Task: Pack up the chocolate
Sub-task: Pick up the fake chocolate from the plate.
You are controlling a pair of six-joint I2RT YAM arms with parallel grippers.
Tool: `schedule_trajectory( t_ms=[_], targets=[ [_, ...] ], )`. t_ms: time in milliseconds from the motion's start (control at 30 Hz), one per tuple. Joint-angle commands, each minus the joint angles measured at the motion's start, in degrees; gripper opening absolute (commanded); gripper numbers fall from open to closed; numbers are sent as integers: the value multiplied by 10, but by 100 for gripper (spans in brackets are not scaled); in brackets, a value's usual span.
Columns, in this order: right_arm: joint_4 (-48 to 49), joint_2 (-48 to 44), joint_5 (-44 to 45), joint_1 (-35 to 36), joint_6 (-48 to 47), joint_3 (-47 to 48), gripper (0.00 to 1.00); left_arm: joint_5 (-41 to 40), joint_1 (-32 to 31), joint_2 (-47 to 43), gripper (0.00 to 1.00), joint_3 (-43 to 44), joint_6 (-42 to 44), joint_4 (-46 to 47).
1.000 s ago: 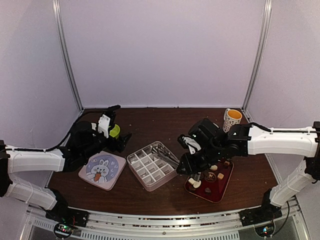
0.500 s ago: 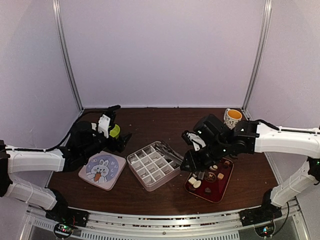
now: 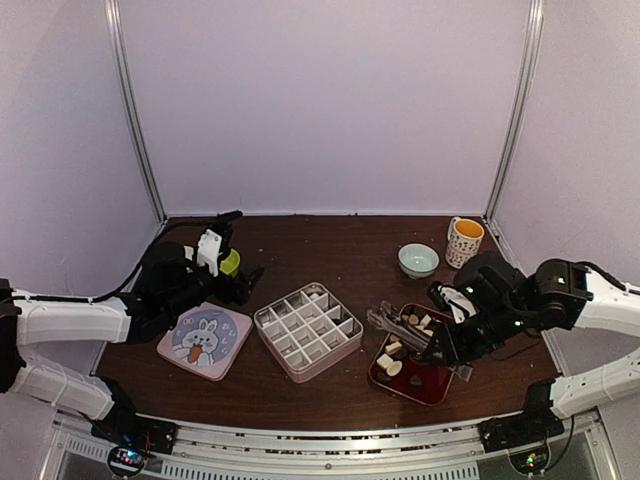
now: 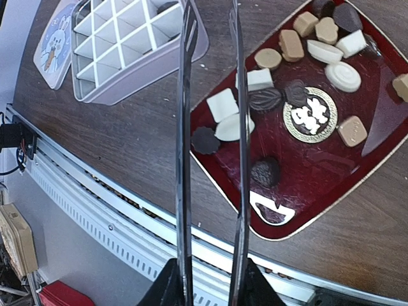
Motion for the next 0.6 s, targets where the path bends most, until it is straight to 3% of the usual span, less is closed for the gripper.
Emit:
schedule_trajectory(
  t_ms=[0, 567],
  targets=[
    [-57, -45, 49, -8, 42, -21, 28, 7, -2, 5, 98, 17, 5, 13],
    [-109, -108, 3, -54, 67, -73, 31, 9, -2, 8, 98, 19, 6, 11]
  ],
)
